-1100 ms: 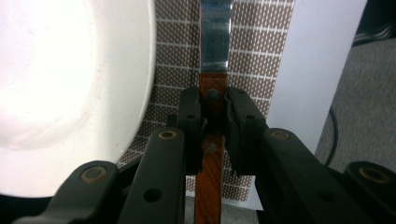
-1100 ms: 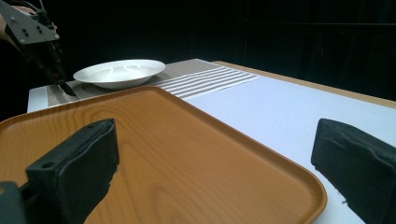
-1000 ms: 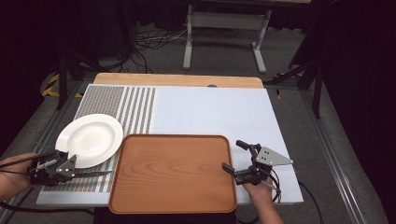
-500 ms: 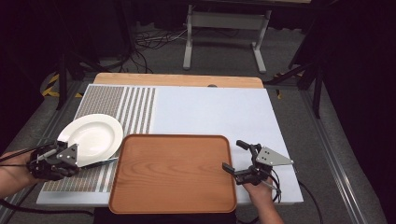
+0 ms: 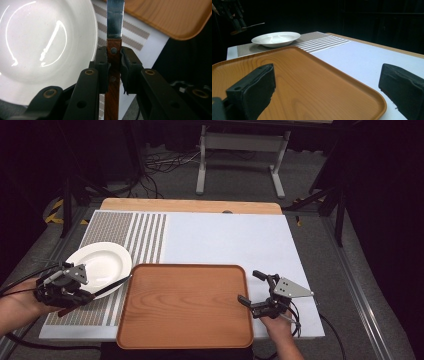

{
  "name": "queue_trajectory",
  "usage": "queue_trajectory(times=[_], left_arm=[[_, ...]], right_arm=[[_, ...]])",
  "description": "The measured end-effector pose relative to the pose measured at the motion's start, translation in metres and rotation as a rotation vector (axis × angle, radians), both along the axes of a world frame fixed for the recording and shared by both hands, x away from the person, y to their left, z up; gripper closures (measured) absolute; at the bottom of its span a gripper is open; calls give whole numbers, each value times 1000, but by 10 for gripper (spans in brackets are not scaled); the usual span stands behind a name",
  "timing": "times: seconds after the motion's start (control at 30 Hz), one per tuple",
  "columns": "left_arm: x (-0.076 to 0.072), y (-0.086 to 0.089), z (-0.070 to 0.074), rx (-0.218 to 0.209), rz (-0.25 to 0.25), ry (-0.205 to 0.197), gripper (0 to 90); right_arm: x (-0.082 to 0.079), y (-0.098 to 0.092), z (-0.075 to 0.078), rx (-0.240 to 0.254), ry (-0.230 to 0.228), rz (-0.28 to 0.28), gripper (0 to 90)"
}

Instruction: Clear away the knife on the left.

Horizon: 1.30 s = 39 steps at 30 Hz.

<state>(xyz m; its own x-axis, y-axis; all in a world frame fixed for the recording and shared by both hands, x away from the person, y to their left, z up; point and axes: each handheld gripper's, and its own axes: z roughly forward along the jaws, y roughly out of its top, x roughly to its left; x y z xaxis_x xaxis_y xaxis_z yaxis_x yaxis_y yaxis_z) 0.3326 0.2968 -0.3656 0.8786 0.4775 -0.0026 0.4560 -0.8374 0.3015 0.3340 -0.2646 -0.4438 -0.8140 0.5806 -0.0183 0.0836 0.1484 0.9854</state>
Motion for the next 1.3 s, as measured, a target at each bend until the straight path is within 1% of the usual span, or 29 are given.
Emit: queue_trajectory(times=[0.03, 0.17, 0.23, 0.33, 0.47, 0.53, 0.57, 0.67, 0.73, 0.8, 0.93, 1.0, 1.07, 1.13, 1.17, 1.2, 1.23, 1.3], left_arm=[[0, 0, 0, 0, 0, 0, 778], [1, -5, 3, -44, 31, 10, 778], [2, -7, 5, -59, 52, 22, 778], [4, -11, 7, -101, 77, 43, 778], [5, -16, 10, -146, 94, 59, 778], [6, -19, 12, -173, 102, 75, 779], [7, -20, 13, -182, 109, 75, 778], [8, -25, 13, -193, 120, 76, 778], [7, -31, 14, -198, 126, 55, 777], [7, -35, 14, -211, 129, 51, 777], [8, -43, 13, -238, 140, 53, 778], [9, -46, 12, -239, 158, 62, 778], [11, -49, 10, -245, 155, 71, 778], [11, -55, 10, -253, 140, 56, 778], [11, -57, 9, -262, 135, 63, 778], [10, -60, 9, -266, 134, 64, 778], [10, -63, 8, -267, 130, 55, 778], [10, -68, 7, -275, 134, 62, 778]], right_arm=[[0, 0, 0, 0, 0, 0, 16], [0, 0, 0, 0, -1, 0, 16], [0, 0, 0, 0, -2, 1, 16], [0, 0, 0, 0, -2, 0, 16], [-1, 0, 1, -1, -7, 1, 16], [-1, 0, 1, -1, -8, 0, 16], [-1, 0, 1, -1, -8, 0, 16], [-1, 0, 1, -1, -8, 0, 16], [-1, 0, 1, 1, -9, 0, 16], [-1, 0, 1, 4, -9, 1, 16], [-1, 0, 1, 2, -9, 1, 16], [-1, 0, 1, 3, -9, 2, 16], [-1, -1, 1, 3, -10, 3, 16], [-1, -1, 1, 5, -9, 2, 16], [-1, -1, 1, 5, -11, 3, 16], [-1, -1, 1, 7, -10, 2, 16], [-2, -1, 1, 8, -10, 2, 16], [-1, -1, 1, 7, -11, 3, 16]])
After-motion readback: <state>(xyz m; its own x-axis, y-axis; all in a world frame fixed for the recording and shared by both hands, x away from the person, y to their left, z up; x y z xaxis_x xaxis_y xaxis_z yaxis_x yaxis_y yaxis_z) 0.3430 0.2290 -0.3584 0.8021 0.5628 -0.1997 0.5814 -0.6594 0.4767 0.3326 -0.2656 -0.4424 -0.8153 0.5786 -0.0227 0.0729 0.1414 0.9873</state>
